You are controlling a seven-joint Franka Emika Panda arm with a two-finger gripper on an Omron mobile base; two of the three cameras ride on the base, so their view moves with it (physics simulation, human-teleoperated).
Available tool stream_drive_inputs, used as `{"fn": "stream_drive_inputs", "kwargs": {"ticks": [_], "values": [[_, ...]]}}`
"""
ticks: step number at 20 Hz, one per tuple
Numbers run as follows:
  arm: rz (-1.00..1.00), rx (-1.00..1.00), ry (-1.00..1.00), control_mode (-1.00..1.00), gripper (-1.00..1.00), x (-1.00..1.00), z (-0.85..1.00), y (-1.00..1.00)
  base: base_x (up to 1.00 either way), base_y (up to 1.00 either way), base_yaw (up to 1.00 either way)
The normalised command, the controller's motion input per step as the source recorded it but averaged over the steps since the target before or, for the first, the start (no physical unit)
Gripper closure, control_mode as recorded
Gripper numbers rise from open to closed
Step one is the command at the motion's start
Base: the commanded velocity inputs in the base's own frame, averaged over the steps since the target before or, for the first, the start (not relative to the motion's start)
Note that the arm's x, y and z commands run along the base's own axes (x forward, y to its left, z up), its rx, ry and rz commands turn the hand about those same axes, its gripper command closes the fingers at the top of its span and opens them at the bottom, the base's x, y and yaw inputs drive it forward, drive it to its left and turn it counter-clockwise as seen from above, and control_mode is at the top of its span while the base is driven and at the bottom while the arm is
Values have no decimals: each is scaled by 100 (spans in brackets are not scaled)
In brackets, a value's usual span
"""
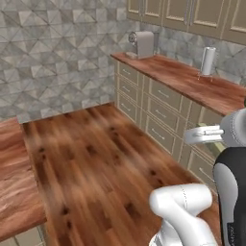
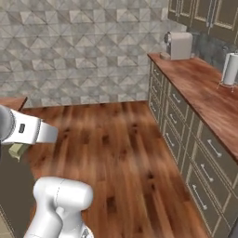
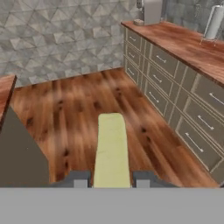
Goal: Retrieve the butter from the fridge and place it on a plate on the dining table. Then retrieve the butter knife by the fridge and place it near the plate.
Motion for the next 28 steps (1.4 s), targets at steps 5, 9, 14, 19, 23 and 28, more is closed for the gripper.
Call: {"fn": "stream_drive_inputs", "kwargs": {"ticks": [5,9,14,19,23,28], "values": [[0,0,0,100,100,0,0,0,100,-38,18],[0,0,0,100,100,0,0,0,100,-4,15],[0,0,0,100,100,0,0,0,100,1,16],[0,0,0,100,100,0,0,0,100,0,17],[0,0,0,100,100,0,0,0,100,0,19],[0,0,0,100,100,0,0,0,100,0,19]]}}
